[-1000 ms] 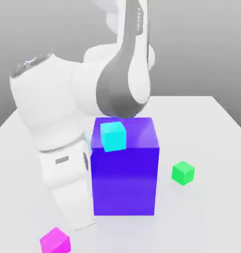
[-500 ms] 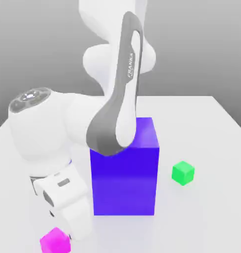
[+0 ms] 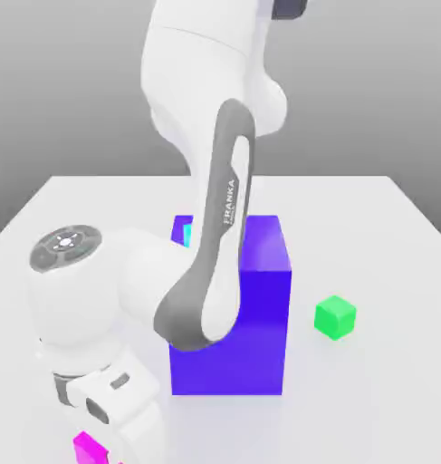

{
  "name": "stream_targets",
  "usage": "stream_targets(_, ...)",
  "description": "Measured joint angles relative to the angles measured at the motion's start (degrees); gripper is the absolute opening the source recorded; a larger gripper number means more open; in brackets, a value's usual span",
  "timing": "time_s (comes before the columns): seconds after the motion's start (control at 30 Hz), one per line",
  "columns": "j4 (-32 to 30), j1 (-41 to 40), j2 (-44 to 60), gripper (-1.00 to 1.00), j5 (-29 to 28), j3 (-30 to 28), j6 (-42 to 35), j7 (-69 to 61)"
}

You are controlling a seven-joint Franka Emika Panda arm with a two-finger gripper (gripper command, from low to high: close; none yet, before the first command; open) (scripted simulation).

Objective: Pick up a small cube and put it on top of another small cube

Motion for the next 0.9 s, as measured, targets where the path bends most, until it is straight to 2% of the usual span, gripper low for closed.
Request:
stream_targets(0.17,-2.66,5.01,-7.89,-1.0,-7.02,-5.92,-5.21,5.45)
stream_targets(0.3,-1.47,5.83,-11.1,-1.0,-2.38,-1.4,-6.51,4.27)
stream_targets(0.57,-4.55,10.91,-18.38,-1.0,4.21,6.17,-8.72,5.88)
stream_targets(0.73,-7.01,15.51,-25.44,-1.0,4.85,9.81,-8.69,9.1)
stream_targets(0.9,-9.81,21.42,-33.83,-1.0,2.48,12.82,-7.29,14.25)
